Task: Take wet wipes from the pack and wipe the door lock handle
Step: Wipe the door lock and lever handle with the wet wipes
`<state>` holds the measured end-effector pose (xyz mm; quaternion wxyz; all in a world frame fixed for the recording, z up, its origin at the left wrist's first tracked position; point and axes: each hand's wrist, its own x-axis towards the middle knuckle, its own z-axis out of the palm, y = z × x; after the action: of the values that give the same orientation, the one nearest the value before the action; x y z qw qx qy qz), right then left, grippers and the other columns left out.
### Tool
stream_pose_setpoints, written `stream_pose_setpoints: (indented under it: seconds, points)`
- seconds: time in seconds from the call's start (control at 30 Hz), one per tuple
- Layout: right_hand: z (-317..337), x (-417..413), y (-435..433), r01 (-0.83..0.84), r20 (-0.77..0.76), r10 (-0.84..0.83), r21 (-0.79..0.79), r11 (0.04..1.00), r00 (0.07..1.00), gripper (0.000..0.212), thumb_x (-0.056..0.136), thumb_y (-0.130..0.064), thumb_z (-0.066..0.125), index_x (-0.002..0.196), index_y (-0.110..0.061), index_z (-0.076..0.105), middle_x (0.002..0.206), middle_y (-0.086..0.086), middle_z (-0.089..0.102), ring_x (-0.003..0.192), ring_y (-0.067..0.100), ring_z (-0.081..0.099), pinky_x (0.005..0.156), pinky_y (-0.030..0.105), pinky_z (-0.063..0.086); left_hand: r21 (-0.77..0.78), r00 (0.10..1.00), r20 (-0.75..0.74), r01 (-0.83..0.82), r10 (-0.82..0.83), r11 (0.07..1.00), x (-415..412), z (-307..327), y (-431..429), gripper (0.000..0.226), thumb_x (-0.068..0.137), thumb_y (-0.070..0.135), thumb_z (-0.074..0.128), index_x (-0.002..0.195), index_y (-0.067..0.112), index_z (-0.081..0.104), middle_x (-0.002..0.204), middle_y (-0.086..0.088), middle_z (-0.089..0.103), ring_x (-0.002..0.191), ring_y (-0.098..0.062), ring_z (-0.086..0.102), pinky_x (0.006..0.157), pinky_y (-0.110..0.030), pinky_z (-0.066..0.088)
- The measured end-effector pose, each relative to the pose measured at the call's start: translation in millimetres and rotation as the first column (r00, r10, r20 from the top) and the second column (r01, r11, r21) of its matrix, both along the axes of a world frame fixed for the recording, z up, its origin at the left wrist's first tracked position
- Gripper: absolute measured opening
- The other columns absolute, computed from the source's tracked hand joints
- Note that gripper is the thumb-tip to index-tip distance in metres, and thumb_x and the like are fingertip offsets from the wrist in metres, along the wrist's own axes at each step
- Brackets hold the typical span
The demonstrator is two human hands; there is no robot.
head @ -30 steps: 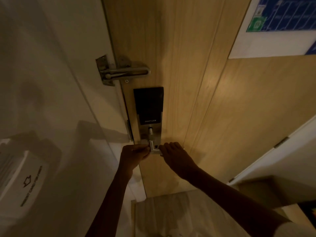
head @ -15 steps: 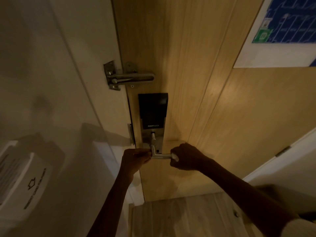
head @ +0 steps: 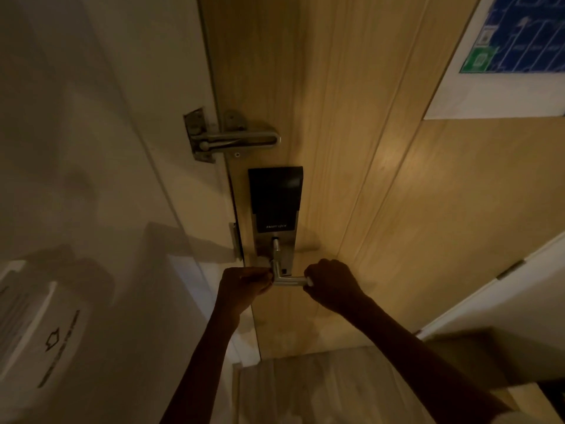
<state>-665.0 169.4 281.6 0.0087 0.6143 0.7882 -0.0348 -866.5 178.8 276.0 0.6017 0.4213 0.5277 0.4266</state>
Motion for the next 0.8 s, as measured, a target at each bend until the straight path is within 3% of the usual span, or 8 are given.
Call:
stream_pose_setpoints:
  seconds: [0.13, 0.27, 0.4, 0.53, 0.67, 0.8]
  points:
    - [-2, -31, 3, -0.015, -0.065, 0.018, 0.049, 0.999, 0.998, 0.026, 0.092, -0.031, 0.05, 0.106, -0.01, 0.058, 0.102, 0.01, 0.063, 0.089, 0.025, 0.061, 0.077, 0.034, 0.045, -0.058, 0.998, -0.047, 0.049, -0.051, 0.997, -5, 5, 11, 0.021, 0.077, -0.008, 0.069, 0.074, 0.011, 0.075, 0.069, -0.003, 0.076, 0.076, -0.025, 0.072, 0.069, -0.027, 0.06]
    - [-1, -14, 4, 0.03, -0.098, -0.03, -0.006, 1.0, 0.995, 0.026, 0.092, -0.034, 0.048, 0.103, -0.013, 0.058, 0.099, 0.005, 0.062, 0.087, 0.021, 0.06, 0.071, 0.028, 0.044, -0.027, 0.989, -0.124, 0.081, -0.084, 0.996, -6, 8, 12, 0.028, 0.076, -0.006, 0.071, 0.064, 0.019, 0.076, 0.069, -0.006, 0.075, 0.079, -0.031, 0.071, 0.078, -0.037, 0.059]
    - [4, 5, 3, 0.106, -0.047, -0.106, 0.002, 0.994, 0.993, 0.021, 0.091, -0.031, 0.048, 0.1, -0.015, 0.059, 0.099, 0.004, 0.063, 0.085, 0.019, 0.06, 0.073, 0.027, 0.046, -0.063, 0.995, -0.074, 0.067, -0.071, 0.996, -6, 6, 13, 0.025, 0.075, -0.009, 0.071, 0.066, 0.014, 0.076, 0.069, -0.007, 0.075, 0.074, -0.026, 0.073, 0.07, -0.028, 0.06]
    - [1, -32, 1, 0.092, -0.052, -0.092, -0.007, 0.996, 0.994, 0.021, 0.093, -0.024, 0.046, 0.104, -0.011, 0.057, 0.102, 0.009, 0.061, 0.091, 0.024, 0.059, 0.081, 0.034, 0.045, -0.078, 0.985, -0.142, 0.09, -0.1, 0.993, -8, 3, 21, 0.031, 0.074, -0.007, 0.072, 0.059, 0.02, 0.077, 0.067, -0.008, 0.075, 0.079, -0.033, 0.072, 0.078, -0.037, 0.059]
    - [5, -23, 3, 0.085, -0.074, -0.087, -0.028, 0.996, 0.993, 0.025, 0.092, -0.028, 0.045, 0.105, -0.01, 0.057, 0.105, 0.01, 0.061, 0.094, 0.026, 0.059, 0.079, 0.033, 0.044, -0.088, 0.995, -0.074, 0.063, -0.069, 0.994, -4, 4, 18, 0.019, 0.076, -0.012, 0.068, 0.072, 0.006, 0.073, 0.065, -0.006, 0.074, 0.064, -0.018, 0.072, 0.059, -0.023, 0.059]
    - [7, -4, 5, 0.132, -0.045, -0.136, -0.08, 0.988, 0.99, 0.024, 0.09, -0.03, 0.051, 0.104, -0.012, 0.058, 0.106, 0.007, 0.062, 0.093, 0.024, 0.06, 0.08, 0.033, 0.047, -0.059, 0.998, -0.049, 0.037, -0.04, 0.998, -4, 1, 17, 0.022, 0.075, -0.015, 0.067, 0.069, 0.005, 0.074, 0.063, -0.01, 0.073, 0.061, -0.02, 0.072, 0.058, -0.022, 0.059]
